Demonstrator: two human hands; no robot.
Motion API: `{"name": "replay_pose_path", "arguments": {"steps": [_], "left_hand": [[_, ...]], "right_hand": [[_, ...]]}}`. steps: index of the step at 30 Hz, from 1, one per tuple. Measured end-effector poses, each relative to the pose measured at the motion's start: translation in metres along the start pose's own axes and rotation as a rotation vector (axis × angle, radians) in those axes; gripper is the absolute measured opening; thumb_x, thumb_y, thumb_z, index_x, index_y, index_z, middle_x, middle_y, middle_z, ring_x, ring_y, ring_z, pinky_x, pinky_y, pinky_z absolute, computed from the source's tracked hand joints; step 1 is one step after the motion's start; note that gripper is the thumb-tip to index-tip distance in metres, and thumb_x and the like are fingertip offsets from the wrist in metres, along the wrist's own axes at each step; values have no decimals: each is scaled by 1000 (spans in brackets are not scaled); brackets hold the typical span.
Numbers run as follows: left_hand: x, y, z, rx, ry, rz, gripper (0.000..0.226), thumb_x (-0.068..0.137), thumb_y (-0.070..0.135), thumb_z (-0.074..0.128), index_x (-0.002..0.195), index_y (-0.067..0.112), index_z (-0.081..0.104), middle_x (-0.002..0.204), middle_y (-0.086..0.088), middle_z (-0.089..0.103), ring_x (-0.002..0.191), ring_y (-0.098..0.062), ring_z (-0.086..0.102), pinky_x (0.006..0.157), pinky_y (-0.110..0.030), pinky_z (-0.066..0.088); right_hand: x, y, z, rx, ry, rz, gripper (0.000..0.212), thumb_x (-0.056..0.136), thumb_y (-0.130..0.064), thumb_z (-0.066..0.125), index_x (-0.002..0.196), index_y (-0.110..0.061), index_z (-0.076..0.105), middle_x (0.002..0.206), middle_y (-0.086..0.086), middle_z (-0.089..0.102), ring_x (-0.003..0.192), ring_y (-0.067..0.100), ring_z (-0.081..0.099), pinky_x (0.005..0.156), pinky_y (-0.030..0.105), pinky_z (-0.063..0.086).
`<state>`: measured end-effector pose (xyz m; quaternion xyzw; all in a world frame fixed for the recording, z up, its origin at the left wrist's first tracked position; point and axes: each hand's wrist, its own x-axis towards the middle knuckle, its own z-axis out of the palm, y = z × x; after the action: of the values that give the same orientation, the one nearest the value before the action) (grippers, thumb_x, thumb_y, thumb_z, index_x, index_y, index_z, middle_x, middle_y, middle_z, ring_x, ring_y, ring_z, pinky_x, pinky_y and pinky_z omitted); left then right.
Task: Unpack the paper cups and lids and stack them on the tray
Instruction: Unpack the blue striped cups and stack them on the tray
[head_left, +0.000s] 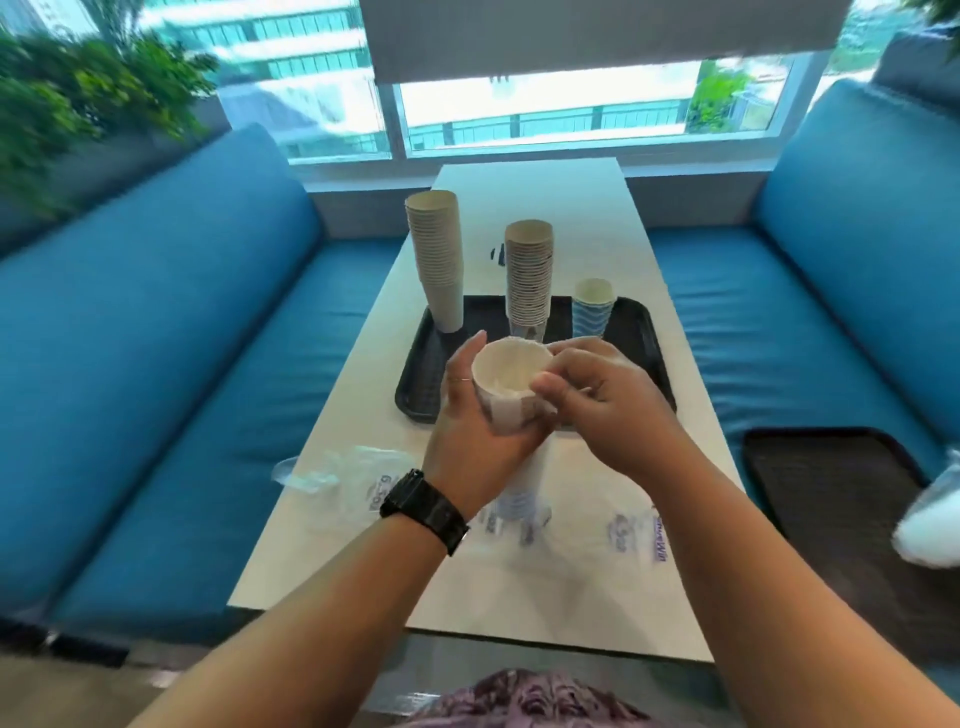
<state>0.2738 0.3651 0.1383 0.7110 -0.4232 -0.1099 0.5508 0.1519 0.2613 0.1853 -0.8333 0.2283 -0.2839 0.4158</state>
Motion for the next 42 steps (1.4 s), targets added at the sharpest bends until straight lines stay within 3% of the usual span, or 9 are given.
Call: {"name": "replay_pose_path", "arguments": {"steps": [7,11,14,17,20,26,31,37,42], "left_hand": [[-22,-13,-20,-29,-72,-32,93,57,52,81,125,69,20,140,-2,49,115,-6,59,98,-23,49],[-23,-13,-24,3,-113,-50,93,63,36,88,127,58,24,139,-1,50,110,-7,60,96,-27,50],[-23,-12,-22,15,-131,-71,98,66,35,88,137,48,22,138,-1,50,112,-10,60,97,-32,51],[-23,-9,-21,36,-130,-90,99,69,30,88,142,40,23,138,0,50,112,-9,60,97,-30,50],[-25,-6,-18,51,-97,-119,102,59,47,84,138,45,20,139,0,50,116,-9,58,98,-30,49],[-28,1,-10,113,-5,-150,104,67,25,89,147,19,22,142,-6,44,111,-9,52,88,-12,38],[-29,9,0,147,50,-166,104,67,29,89,146,22,22,142,-5,45,119,-17,53,91,-16,37],[-34,18,1,155,96,-192,100,70,25,88,147,16,24,139,-2,40,109,-4,42,84,-4,28],[-38,21,1,152,129,-201,101,69,27,88,147,19,24,143,-4,41,112,-5,43,88,-9,30]], "right_hand": [[11,-38,5,-258,-169,43,9,84,-26,72,88,-34,71,99,-7,60,85,11,59,82,38,53],[32,-54,9,-684,-383,-13,27,83,-29,68,108,-37,69,111,-8,55,100,14,54,90,34,48],[44,-56,17,-855,-494,-69,22,85,-38,61,106,-38,69,102,-8,54,98,18,55,86,33,49],[47,-54,22,-808,-552,-109,14,84,-37,60,91,-32,71,89,-7,51,88,20,58,82,37,53],[52,-57,14,-726,-554,-162,11,83,-32,62,88,-29,71,102,-6,58,93,16,58,85,39,51],[67,-82,-16,-510,-436,-226,6,86,-24,69,91,-21,70,103,-1,69,94,18,61,88,34,48],[69,-103,-37,-316,-274,-275,3,88,-21,69,87,-21,66,92,-1,71,89,15,63,82,29,45],[68,-90,-43,45,-144,-190,7,93,-19,62,86,-20,62,82,-5,73,75,11,70,85,37,55],[44,-59,-50,-7,-365,-143,17,84,-12,70,82,-30,68,97,-11,70,88,5,66,88,34,52]]}}
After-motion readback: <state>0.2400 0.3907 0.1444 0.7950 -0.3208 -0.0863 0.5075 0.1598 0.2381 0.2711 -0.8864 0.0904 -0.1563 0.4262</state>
